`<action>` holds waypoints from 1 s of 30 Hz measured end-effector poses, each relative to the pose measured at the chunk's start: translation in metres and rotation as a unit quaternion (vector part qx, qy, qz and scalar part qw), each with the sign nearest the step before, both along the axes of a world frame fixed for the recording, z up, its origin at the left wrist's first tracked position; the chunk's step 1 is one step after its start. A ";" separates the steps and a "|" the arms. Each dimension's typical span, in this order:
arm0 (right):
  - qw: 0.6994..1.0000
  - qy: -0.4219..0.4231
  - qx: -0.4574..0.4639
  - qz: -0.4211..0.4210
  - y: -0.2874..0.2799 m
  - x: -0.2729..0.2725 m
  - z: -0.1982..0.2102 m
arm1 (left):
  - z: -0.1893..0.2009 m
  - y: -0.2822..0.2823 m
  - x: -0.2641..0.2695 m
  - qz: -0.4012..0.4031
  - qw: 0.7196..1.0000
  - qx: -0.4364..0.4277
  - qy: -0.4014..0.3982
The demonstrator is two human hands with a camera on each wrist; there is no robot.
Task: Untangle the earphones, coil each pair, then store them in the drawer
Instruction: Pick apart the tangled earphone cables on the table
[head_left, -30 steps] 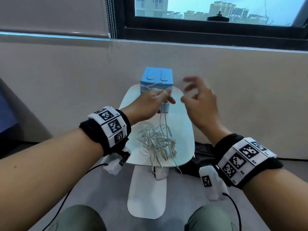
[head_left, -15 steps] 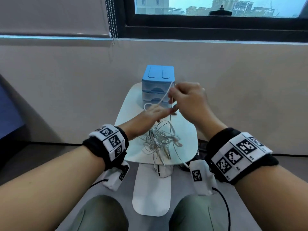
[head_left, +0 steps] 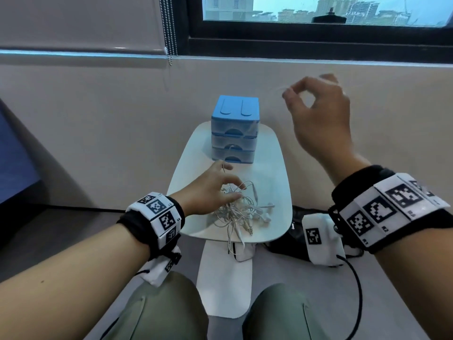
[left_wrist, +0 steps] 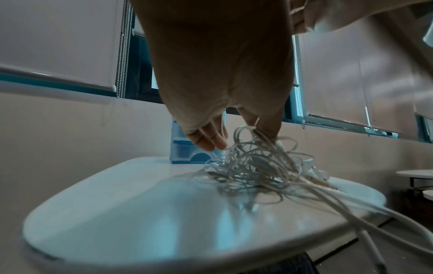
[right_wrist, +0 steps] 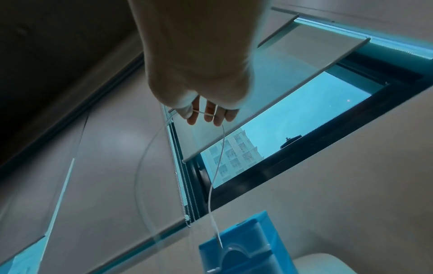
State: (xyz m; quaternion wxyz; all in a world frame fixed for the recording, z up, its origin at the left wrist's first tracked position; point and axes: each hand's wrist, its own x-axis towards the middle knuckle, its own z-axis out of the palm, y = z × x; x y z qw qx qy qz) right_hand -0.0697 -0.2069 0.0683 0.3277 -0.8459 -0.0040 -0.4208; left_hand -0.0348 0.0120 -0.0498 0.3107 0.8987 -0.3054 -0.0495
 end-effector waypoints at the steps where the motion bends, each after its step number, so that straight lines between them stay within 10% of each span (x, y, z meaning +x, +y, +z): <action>1: 1.000 0.025 -0.005 -0.013 -0.005 0.000 -0.011 | 0.002 0.001 0.000 0.005 1.000 -0.004 0.001; 11: 0.918 0.384 -0.006 -0.102 -0.037 -0.013 -0.099 | 0.004 0.005 0.002 0.022 0.999 -0.026 -0.034; 18: 0.939 0.320 0.023 0.122 0.013 -0.009 -0.080 | 0.024 0.001 0.009 0.027 0.999 -0.020 -0.037; 24: 0.883 0.440 -0.089 0.139 0.042 0.004 -0.091 | 0.019 0.003 0.005 0.037 0.999 0.027 -0.024; 30: 0.899 0.425 -0.073 0.077 0.031 0.007 -0.118 | 0.005 -0.004 -0.003 -0.015 0.987 0.157 0.022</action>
